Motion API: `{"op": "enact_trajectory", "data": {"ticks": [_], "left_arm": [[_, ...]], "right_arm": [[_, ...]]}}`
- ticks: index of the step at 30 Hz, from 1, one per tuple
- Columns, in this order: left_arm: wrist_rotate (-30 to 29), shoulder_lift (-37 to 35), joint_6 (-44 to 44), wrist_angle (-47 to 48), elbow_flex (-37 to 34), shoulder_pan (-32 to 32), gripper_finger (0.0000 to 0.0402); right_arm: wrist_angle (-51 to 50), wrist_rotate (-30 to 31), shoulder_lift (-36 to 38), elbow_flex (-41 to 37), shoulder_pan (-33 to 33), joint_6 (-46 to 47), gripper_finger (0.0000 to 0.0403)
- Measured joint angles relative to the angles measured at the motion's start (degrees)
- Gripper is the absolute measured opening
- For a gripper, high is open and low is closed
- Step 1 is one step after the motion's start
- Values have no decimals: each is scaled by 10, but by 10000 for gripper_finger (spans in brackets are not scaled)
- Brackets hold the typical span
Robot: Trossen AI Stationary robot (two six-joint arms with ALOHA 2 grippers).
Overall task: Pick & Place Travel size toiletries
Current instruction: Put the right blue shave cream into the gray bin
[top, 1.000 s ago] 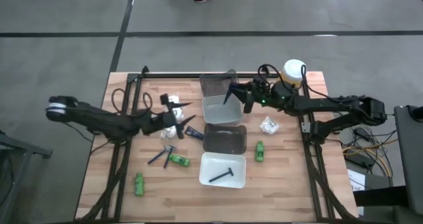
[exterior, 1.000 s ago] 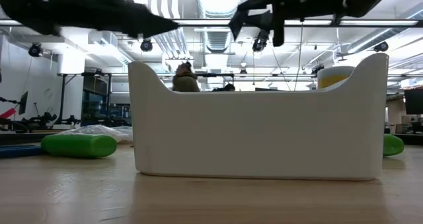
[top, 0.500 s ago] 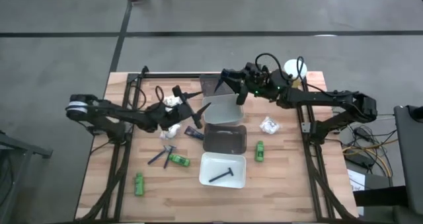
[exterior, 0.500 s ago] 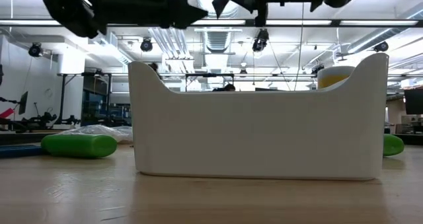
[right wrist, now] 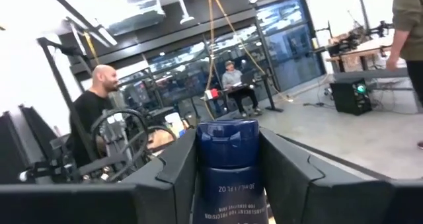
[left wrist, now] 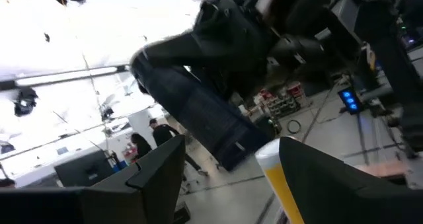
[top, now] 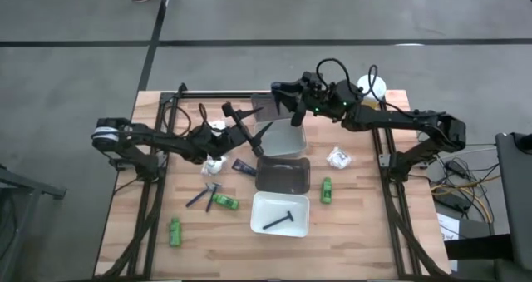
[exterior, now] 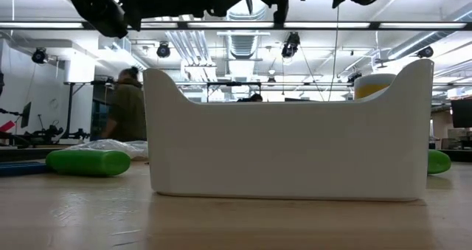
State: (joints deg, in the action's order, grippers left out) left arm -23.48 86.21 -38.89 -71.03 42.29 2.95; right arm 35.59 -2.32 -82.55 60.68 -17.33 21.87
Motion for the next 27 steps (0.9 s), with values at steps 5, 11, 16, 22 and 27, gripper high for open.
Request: {"op": "enact_trajectory", "data": {"ticks": [5, 11, 16, 22, 27], "left_arm": [[-1, 5, 4, 0, 2, 3, 250], [0, 22, -17, 1, 11, 4, 250], [0, 45, -39, 0, 28, 4, 250], [-3, 73, -86, -2, 69, 4, 250], [-32, 89, -101, -21, 93, 4, 249]], "right_arm": [[-20, -3, -1, 7, -1, 1, 127], [-19, -3, -1, 17, -2, 1, 148], [-18, -2, -1, 21, -2, 0, 134], [-18, 9, -1, 27, -2, 0, 131], [-18, 12, -1, 29, -2, 2, 149]]}}
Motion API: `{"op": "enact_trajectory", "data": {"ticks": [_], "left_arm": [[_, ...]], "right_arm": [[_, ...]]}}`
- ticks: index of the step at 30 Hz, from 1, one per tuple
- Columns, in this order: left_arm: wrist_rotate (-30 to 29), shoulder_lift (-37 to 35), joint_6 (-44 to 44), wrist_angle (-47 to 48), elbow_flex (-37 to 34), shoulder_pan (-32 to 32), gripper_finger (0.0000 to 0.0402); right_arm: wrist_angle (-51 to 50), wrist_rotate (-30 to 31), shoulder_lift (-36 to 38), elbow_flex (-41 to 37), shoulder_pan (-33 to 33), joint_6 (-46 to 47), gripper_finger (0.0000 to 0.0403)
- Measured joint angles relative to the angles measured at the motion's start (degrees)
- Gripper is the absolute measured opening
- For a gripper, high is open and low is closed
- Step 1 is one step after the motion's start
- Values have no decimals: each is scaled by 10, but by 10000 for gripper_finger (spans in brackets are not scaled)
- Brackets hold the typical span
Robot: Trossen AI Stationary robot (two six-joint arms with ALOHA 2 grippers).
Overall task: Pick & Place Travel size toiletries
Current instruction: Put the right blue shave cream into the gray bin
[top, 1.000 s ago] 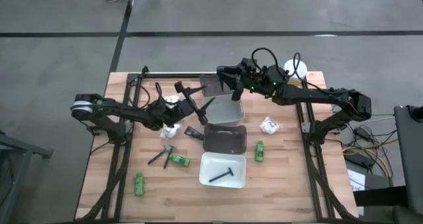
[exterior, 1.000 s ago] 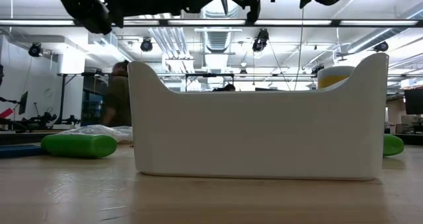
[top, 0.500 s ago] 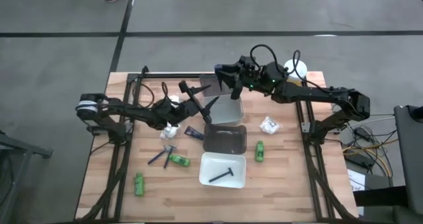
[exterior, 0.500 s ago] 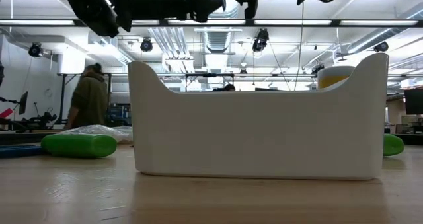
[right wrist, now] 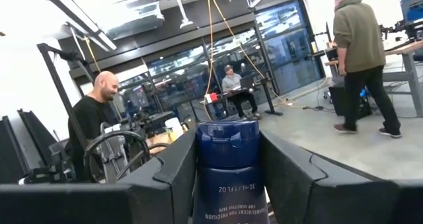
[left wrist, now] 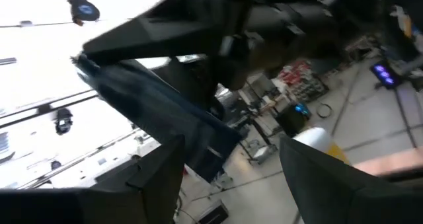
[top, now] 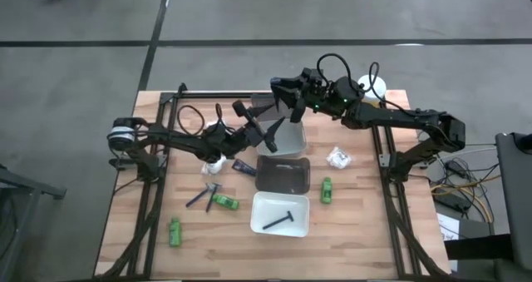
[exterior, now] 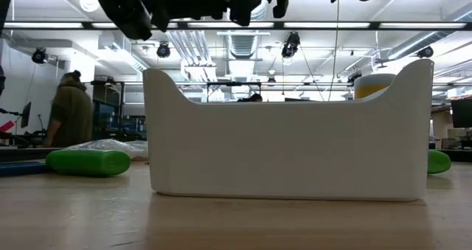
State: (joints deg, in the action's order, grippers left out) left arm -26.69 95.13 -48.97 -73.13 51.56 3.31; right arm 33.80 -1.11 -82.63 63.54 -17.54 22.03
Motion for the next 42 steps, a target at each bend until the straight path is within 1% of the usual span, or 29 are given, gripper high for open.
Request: {"op": "enact_trajectory", "data": {"ticks": [5, 9, 17, 26, 34, 39, 42], "left_arm": [[-9, 11, -25, -66, 3, 1, 237], [-14, 18, -35, -82, 2, 1, 218], [-20, 18, -34, -78, -2, 6, 176], [-19, 18, -34, -68, -1, 15, 172], [-15, 18, -34, -53, 19, 28, 172], [-19, 18, -35, -54, 22, 36, 170], [-19, 18, -37, -54, 22, 37, 158]], "right_arm": [[0, 12, 0, -1, 0, 0, 136], [2, 12, 0, 0, 0, 0, 126], [11, 13, 0, 0, 0, 0, 150], [13, 13, 0, 0, 0, 2, 126], [17, 14, 2, 0, 1, 9, 147], [15, 13, 2, 0, 4, 9, 132], [13, 12, 2, 0, 4, 9, 125]]}}
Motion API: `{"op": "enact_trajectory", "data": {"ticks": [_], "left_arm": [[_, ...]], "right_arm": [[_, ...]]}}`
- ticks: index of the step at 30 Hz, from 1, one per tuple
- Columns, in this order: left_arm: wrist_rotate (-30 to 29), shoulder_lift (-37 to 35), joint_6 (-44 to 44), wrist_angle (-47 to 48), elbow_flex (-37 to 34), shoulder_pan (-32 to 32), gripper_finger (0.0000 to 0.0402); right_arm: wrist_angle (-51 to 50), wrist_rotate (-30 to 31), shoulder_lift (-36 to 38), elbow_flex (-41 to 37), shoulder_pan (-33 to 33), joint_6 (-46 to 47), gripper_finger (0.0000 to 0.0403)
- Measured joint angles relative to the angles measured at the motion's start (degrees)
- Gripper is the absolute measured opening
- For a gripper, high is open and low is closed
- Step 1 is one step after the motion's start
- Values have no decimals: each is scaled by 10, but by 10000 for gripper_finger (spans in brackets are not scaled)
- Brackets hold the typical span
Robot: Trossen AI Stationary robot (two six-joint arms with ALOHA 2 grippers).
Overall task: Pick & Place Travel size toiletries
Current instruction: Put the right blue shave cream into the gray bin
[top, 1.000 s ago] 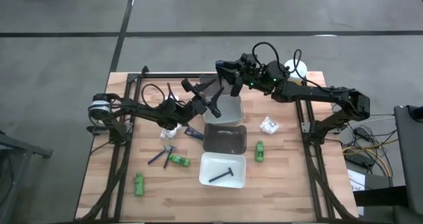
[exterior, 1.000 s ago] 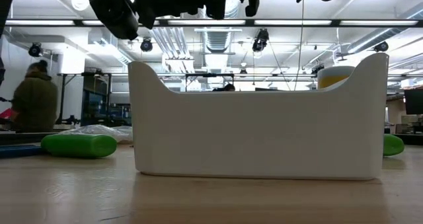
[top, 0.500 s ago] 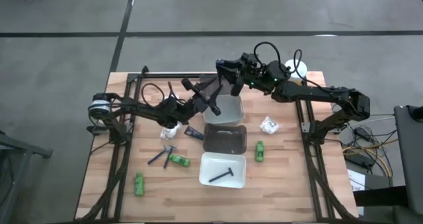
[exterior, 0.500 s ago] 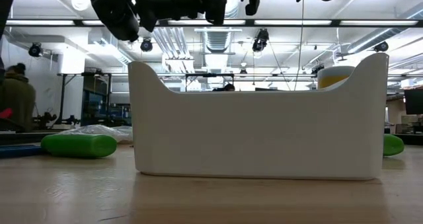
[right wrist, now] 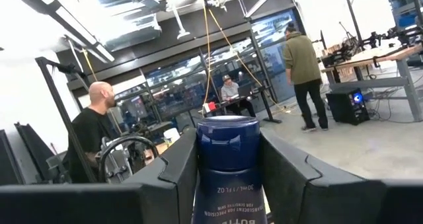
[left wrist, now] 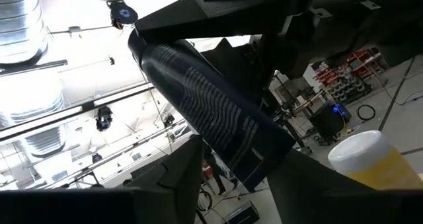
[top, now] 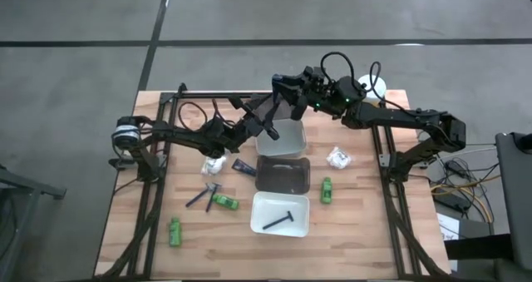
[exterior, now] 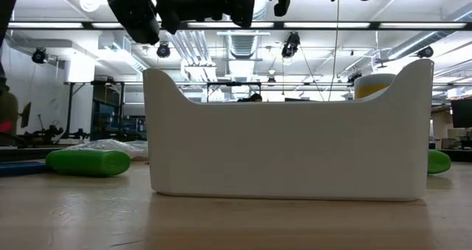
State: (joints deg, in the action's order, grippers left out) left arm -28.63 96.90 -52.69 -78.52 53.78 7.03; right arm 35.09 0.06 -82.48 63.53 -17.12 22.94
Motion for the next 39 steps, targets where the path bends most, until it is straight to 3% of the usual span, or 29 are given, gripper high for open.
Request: {"op": "enact_trajectory", "data": {"ticks": [8, 18, 25, 35, 39], "left_arm": [[-9, 0, -17, -6, 0, 2, 86], [-18, -2, -23, -5, -1, 5, 38], [-22, -6, -44, -2, -6, 4, 6], [-46, -11, -27, 112, -7, 5, 3], [-55, -28, -11, 205, -7, 5, 2]], "right_arm": [[-3, 0, 0, -1, 4, 0, 148], [-19, -10, 0, -1, 5, -1, 130], [-81, -24, 3, -3, 3, -9, 178], [-228, -25, 36, -3, -20, -55, 230], [-292, -22, 68, -3, -27, -89, 247]]}}
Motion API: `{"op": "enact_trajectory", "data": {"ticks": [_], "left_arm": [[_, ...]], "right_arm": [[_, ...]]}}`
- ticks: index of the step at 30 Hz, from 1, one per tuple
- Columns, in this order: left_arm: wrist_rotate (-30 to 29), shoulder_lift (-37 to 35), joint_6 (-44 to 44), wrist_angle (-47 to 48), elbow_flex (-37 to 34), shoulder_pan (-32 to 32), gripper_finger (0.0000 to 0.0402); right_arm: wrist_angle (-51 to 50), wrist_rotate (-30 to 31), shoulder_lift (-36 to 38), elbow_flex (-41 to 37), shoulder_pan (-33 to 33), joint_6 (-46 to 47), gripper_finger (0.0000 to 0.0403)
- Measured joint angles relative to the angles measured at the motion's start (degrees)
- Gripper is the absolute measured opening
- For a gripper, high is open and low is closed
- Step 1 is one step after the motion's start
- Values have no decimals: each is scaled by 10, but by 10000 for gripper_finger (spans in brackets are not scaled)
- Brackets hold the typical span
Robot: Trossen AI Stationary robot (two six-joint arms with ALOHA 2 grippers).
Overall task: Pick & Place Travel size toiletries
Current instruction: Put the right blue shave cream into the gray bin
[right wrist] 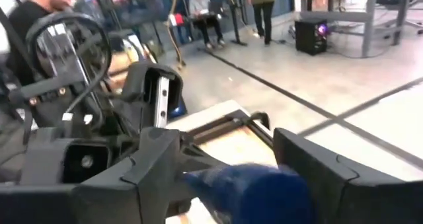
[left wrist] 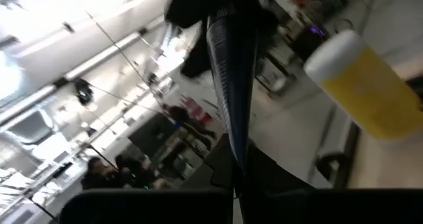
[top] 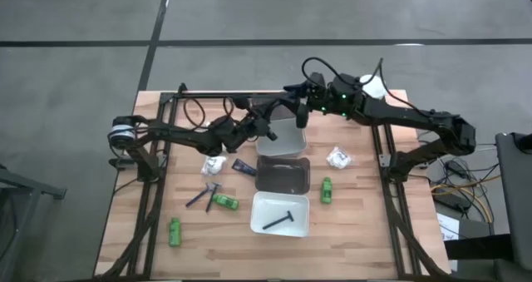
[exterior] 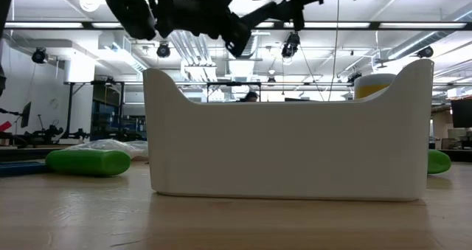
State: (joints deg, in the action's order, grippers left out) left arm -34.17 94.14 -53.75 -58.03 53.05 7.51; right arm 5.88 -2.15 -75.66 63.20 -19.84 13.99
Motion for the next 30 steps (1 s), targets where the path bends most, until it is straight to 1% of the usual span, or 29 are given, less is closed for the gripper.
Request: {"op": "enact_trajectory", "data": {"ticks": [3, 7, 10, 14, 17, 19, 22, 24, 27, 30], "left_arm": [[0, -20, 31, 75, 0, 0, 2], [5, -46, 76, 209, 13, 2, 1], [18, -62, 121, 331, 40, 10, 1], [19, -64, 166, 479, 86, 24, 1], [31, -61, 189, 584, 127, 36, 1], [51, -61, 208, 654, 152, 46, 1], [74, -61, 228, 731, 184, 61, 0], [85, -61, 229, 776, 207, 71, 0], [119, -57, 224, 831, 235, 87, 0], [142, -40, 224, 901, 272, 99, 0]], "right_arm": [[-51, 5, 28, 0, -5, -27, 258], [-118, 7, 62, -2, -13, -72, 271], [-160, 8, 80, -9, -18, -95, 277], [-189, 19, 88, -27, -21, -107, 284], [-194, 37, 89, -48, -22, -122, 288], [-194, 39, 89, -65, -25, -129, 290], [-194, 39, 89, -85, -28, -137, 289], [-195, 39, 90, -98, -29, -145, 283], [-195, 39, 93, -114, -31, -151, 271], [-193, 39, 100, -128, -31, -167, 257]]}}
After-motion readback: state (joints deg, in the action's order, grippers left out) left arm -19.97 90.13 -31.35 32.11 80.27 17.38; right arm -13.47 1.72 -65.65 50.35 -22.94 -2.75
